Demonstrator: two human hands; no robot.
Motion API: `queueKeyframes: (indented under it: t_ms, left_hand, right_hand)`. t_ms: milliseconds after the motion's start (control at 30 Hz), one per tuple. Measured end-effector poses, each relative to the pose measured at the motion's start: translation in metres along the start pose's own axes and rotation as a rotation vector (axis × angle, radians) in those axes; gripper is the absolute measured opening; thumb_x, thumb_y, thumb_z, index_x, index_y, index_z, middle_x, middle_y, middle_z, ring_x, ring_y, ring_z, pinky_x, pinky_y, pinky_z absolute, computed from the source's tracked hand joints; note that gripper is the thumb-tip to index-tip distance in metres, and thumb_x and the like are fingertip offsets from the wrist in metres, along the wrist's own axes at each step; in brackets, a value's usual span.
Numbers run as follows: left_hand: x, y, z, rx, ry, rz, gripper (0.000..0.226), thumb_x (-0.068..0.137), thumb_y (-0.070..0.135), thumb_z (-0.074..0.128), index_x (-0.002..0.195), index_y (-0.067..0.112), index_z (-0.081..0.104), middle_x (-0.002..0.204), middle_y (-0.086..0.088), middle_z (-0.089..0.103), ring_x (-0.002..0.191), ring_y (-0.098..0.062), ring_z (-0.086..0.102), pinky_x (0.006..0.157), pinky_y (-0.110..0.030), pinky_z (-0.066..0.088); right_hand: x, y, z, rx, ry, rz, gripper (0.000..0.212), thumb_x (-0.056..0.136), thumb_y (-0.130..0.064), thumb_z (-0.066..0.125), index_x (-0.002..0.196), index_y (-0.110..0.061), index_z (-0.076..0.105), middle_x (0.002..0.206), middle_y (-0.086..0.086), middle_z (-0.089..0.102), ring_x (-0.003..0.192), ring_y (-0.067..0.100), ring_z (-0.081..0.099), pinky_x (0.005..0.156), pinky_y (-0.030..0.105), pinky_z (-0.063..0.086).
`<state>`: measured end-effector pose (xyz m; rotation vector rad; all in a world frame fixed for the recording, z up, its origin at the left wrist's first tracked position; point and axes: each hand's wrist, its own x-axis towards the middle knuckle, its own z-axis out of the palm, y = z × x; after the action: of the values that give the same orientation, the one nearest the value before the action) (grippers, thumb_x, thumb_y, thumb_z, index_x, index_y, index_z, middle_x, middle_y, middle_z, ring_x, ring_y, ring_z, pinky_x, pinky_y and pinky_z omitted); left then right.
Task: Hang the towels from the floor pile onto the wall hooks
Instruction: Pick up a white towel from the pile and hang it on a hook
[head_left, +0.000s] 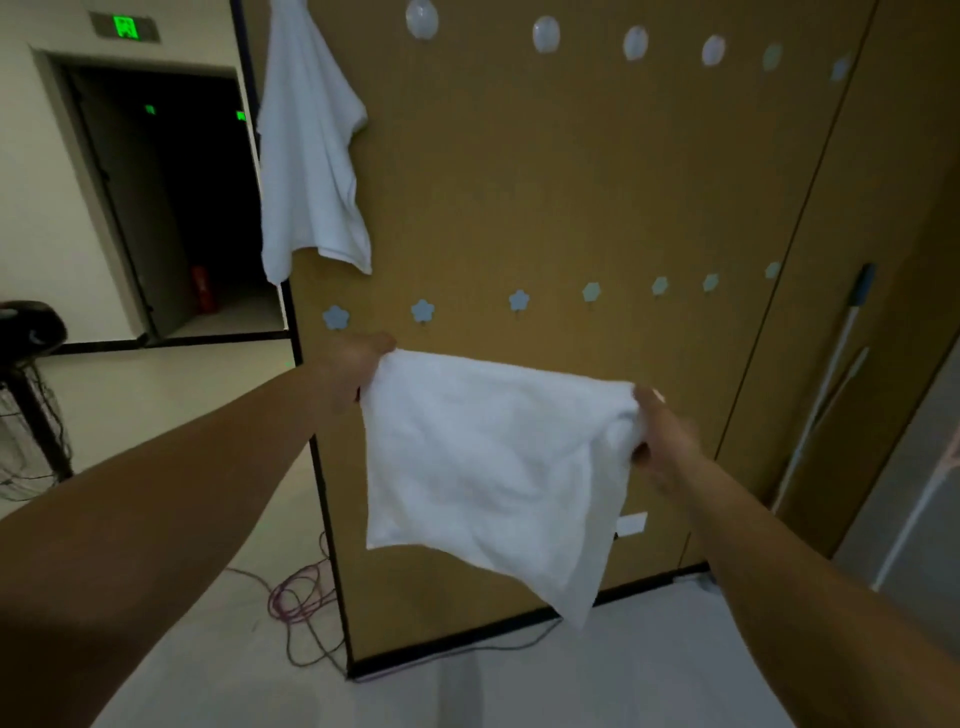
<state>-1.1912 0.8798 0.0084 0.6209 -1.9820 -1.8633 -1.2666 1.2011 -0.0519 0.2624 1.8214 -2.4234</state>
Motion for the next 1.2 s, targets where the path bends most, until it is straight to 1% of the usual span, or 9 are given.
queueKeyframes:
  t_ms: [100, 200, 400, 500, 567, 667, 833, 1067, 1200]
  left_hand:
    - [0.012, 0.000, -0.028, 0.044, 0.034, -0.001, 0.009, 0.089, 0.019, 0.064, 0.083, 0.018, 0.058, 0.092, -0.003, 0.060, 0.088, -0.022, 0.058, 0.086, -0.038, 0.050]
    - [0.024, 0.000, -0.055, 0.047, 0.111, -0.023, 0.011, 0.088, 0.012, 0.062, 0.079, 0.013, 0.055, 0.081, -0.002, 0.054, 0.076, -0.019, 0.053, 0.073, -0.034, 0.049]
    - [0.044, -0.014, -0.091, -0.018, 0.162, -0.093, 0.007, 0.090, 0.005, 0.053, 0.087, 0.009, 0.059, 0.095, -0.008, 0.058, 0.085, -0.025, 0.057, 0.084, -0.037, 0.049]
    - [0.044, -0.022, -0.104, -0.026, 0.150, -0.120, 0.009, 0.087, 0.004, 0.058, 0.084, 0.011, 0.063, 0.095, -0.007, 0.061, 0.085, -0.026, 0.058, 0.073, -0.036, 0.049]
    - [0.045, -0.025, -0.112, -0.013, 0.126, -0.127, 0.017, 0.086, 0.002, 0.057, 0.089, 0.014, 0.068, 0.101, -0.006, 0.061, 0.093, -0.026, 0.057, 0.078, -0.037, 0.044]
    - [0.045, -0.026, -0.117, 0.025, 0.141, -0.128, 0.025, 0.084, -0.001, 0.055, 0.091, 0.016, 0.072, 0.106, -0.006, 0.061, 0.095, -0.023, 0.054, 0.080, -0.037, 0.039]
    - [0.049, -0.020, -0.114, 0.076, 0.296, -0.106, 0.007, 0.086, 0.012, 0.065, 0.093, 0.012, 0.066, 0.097, -0.005, 0.059, 0.099, -0.023, 0.052, 0.086, -0.037, 0.045]
    - [0.038, -0.029, -0.105, 0.108, 0.452, 0.083, 0.037, 0.080, -0.007, 0.060, 0.113, 0.007, 0.069, 0.119, -0.013, 0.062, 0.107, -0.027, 0.055, 0.089, -0.029, 0.044]
    - [0.032, -0.029, -0.103, 0.261, 0.483, 0.109, 0.032, 0.077, -0.005, 0.064, 0.106, 0.006, 0.070, 0.108, -0.011, 0.062, 0.102, -0.029, 0.057, 0.089, -0.033, 0.048]
  right_hand:
    - [-0.007, -0.002, 0.028, -0.200, 0.046, -0.005, 0.025, 0.093, -0.025, 0.062, 0.096, -0.001, 0.062, 0.116, 0.022, 0.063, 0.090, 0.033, 0.062, 0.080, 0.043, 0.051]
    - [-0.007, -0.017, 0.046, -0.205, 0.075, -0.112, 0.036, 0.087, -0.027, 0.069, 0.113, -0.003, 0.062, 0.111, 0.011, 0.062, 0.081, 0.021, 0.058, 0.073, 0.036, 0.050]
    - [-0.008, -0.004, 0.075, -0.454, -0.124, -0.028, 0.037, 0.088, -0.018, 0.067, 0.124, -0.016, 0.056, 0.115, 0.006, 0.057, 0.100, 0.023, 0.054, 0.084, 0.037, 0.043]
    - [0.002, -0.005, 0.080, -0.561, -0.133, -0.141, 0.022, 0.088, -0.012, 0.066, 0.109, -0.014, 0.063, 0.097, 0.002, 0.059, 0.079, 0.015, 0.051, 0.064, 0.027, 0.037]
    - [0.011, -0.004, 0.084, -0.590, -0.118, -0.261, 0.012, 0.089, -0.010, 0.064, 0.100, -0.008, 0.064, 0.084, 0.003, 0.057, 0.063, 0.011, 0.046, 0.045, 0.019, 0.034]
    - [0.021, -0.003, 0.093, -0.741, -0.118, -0.296, 0.010, 0.092, -0.015, 0.060, 0.089, -0.005, 0.061, 0.074, 0.007, 0.053, 0.054, 0.015, 0.042, 0.042, 0.024, 0.032]
    - [0.038, -0.016, 0.110, -0.469, -0.135, -0.217, 0.012, 0.090, -0.016, 0.064, 0.085, -0.015, 0.053, 0.076, 0.004, 0.053, 0.064, 0.017, 0.049, 0.051, 0.028, 0.041]
    - [0.051, -0.022, 0.115, -0.351, -0.247, -0.265, 0.017, 0.085, -0.016, 0.072, 0.083, -0.010, 0.056, 0.083, 0.009, 0.055, 0.067, 0.018, 0.052, 0.064, 0.035, 0.047]
    - [0.051, -0.029, 0.119, -0.421, -0.438, -0.288, 0.031, 0.072, -0.014, 0.083, 0.094, -0.003, 0.065, 0.094, 0.008, 0.069, 0.082, 0.018, 0.062, 0.069, 0.030, 0.047]
